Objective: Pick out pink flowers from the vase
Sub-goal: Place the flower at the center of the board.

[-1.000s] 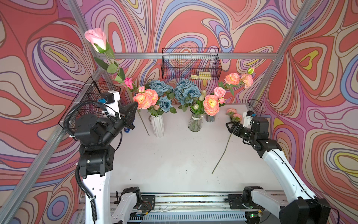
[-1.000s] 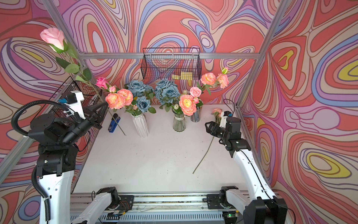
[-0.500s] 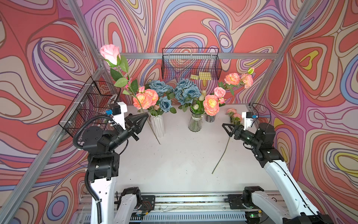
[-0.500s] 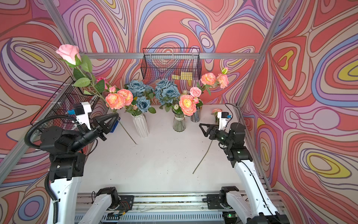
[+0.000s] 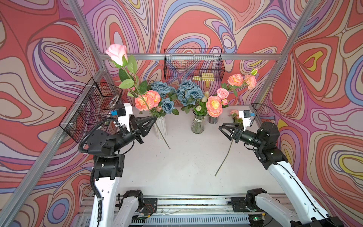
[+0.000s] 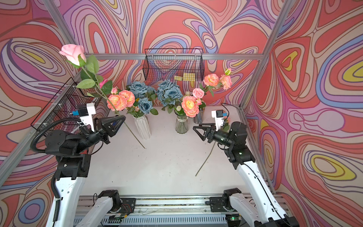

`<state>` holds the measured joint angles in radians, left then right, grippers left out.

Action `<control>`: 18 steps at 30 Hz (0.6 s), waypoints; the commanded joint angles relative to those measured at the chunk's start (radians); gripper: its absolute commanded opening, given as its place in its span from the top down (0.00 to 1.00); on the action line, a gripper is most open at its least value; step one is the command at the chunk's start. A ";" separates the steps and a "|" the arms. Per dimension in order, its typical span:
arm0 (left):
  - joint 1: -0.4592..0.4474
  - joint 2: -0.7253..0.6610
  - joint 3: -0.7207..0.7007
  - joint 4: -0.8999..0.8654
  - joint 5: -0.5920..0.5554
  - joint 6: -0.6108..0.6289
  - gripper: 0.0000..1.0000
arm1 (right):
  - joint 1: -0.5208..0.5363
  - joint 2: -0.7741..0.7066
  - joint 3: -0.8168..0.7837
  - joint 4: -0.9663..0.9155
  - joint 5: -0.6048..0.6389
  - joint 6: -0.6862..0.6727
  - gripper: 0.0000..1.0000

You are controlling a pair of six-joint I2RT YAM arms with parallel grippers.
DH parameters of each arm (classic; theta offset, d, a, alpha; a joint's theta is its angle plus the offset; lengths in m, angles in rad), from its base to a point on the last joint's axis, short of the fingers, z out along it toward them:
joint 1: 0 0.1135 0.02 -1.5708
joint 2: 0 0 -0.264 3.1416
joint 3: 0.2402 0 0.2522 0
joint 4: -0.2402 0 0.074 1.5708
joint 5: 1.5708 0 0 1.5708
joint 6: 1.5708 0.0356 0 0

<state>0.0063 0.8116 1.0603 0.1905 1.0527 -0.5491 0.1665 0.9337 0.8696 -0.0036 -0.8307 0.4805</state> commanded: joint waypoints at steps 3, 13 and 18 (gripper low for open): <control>-0.121 0.050 0.062 -0.139 -0.048 0.155 1.00 | 0.058 0.024 0.051 0.024 -0.016 -0.023 0.28; -0.373 0.159 0.097 -0.264 -0.186 0.333 1.00 | 0.121 0.079 0.131 0.073 -0.027 -0.005 0.32; -0.442 0.194 0.101 -0.260 -0.222 0.371 1.00 | 0.156 0.092 0.180 0.052 -0.021 -0.025 0.37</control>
<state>-0.4183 1.0035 1.1374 -0.0639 0.8650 -0.2382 0.3038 1.0237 1.0126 0.0368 -0.8421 0.4694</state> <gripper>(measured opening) 0.060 0.633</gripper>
